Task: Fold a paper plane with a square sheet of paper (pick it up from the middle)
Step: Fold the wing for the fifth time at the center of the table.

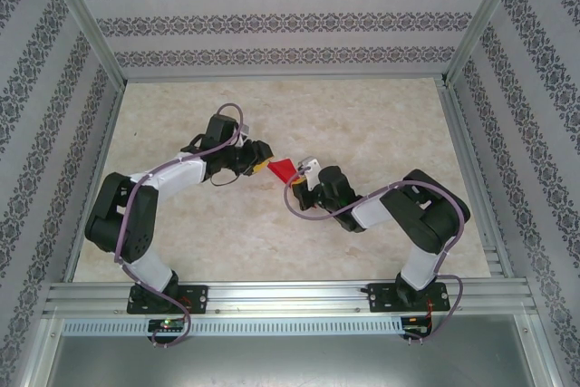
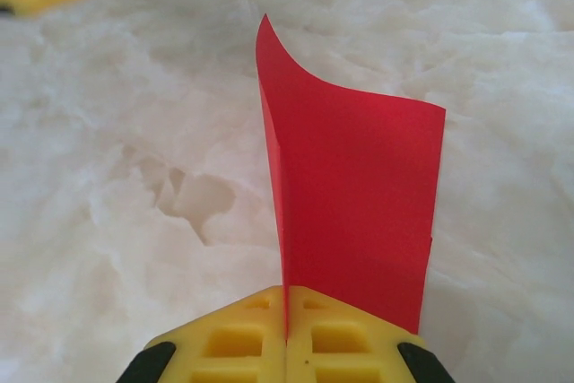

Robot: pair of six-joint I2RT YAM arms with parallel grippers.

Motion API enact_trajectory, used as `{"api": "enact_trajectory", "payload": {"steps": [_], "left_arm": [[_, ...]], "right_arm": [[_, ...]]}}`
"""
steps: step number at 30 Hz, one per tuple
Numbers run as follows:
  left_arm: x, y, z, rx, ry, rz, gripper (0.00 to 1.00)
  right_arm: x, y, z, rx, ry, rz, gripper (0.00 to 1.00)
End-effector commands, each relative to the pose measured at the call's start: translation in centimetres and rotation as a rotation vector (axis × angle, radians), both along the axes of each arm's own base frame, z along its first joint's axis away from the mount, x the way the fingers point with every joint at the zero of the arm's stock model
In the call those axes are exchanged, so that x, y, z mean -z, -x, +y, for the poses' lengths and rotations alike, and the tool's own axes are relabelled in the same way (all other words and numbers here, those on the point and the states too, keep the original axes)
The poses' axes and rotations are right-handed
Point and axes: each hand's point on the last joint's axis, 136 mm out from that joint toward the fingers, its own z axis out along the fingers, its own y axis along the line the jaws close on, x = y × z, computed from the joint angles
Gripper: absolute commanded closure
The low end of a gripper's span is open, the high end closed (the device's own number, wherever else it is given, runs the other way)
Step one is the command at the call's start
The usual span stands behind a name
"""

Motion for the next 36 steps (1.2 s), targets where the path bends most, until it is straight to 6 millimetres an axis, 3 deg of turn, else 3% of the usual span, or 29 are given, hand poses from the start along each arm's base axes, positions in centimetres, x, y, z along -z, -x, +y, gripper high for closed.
{"api": "enact_trajectory", "payload": {"steps": [1,9,17,36], "left_arm": [[0.2,0.4,-0.2,0.031,0.041,-0.063,0.58],[1.9,1.6,-1.0,0.073,0.07,-0.079,0.61],[2.5,2.0,-2.2,0.109,0.088,-0.093,0.62],[4.2,2.0,-3.0,0.128,0.099,-0.078,0.67]], "right_arm": [[-2.0,0.6,1.3,-0.029,-0.172,0.083,1.0],[-2.2,-0.1,1.5,-0.005,-0.354,0.304,1.0],[-2.3,-0.6,2.1,0.03,-0.427,0.456,1.0],[1.0,0.4,2.5,0.05,-0.4,0.615,1.0]]}}
